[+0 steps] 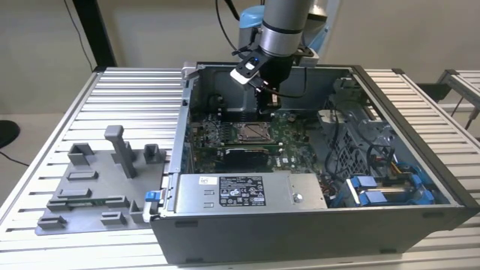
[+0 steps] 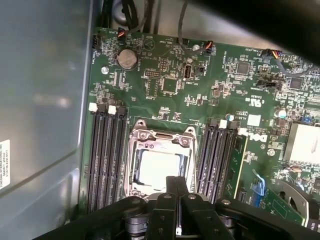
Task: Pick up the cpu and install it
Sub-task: 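Install the second cpu locking lever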
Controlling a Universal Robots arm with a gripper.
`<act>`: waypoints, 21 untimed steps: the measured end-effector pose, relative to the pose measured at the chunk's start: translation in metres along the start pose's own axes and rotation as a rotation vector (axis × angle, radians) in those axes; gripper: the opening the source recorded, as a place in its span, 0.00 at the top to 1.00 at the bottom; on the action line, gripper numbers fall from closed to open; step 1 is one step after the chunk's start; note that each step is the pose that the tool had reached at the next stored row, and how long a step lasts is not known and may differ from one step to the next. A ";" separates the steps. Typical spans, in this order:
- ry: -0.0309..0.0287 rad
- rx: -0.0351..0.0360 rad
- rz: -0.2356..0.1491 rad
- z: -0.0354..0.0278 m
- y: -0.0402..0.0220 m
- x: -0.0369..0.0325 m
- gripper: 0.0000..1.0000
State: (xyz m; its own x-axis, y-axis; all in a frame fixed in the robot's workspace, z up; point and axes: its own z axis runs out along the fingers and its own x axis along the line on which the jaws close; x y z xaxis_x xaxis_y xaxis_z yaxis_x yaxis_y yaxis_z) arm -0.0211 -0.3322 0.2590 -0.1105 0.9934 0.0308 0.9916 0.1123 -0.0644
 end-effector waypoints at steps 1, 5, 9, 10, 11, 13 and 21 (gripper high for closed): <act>-0.0003 0.0000 0.000 0.0000 0.0000 0.0000 1.00; -0.0017 0.0002 0.000 0.0000 0.0000 0.0000 1.00; -0.0024 0.0004 0.000 -0.0012 -0.0002 0.0001 1.00; -0.0022 0.0003 0.000 -0.0032 -0.0003 0.0001 1.00; -0.0021 0.0003 0.000 -0.0059 -0.0004 0.0002 1.00; -0.0022 0.0004 0.000 -0.0128 -0.0008 0.0004 1.00; -0.0022 0.0005 0.000 -0.0161 -0.0014 -0.0027 1.00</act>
State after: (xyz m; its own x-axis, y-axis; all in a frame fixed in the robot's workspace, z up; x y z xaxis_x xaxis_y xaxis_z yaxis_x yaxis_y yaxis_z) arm -0.0211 -0.3354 0.2751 -0.1104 0.9935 0.0286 0.9916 0.1121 -0.0649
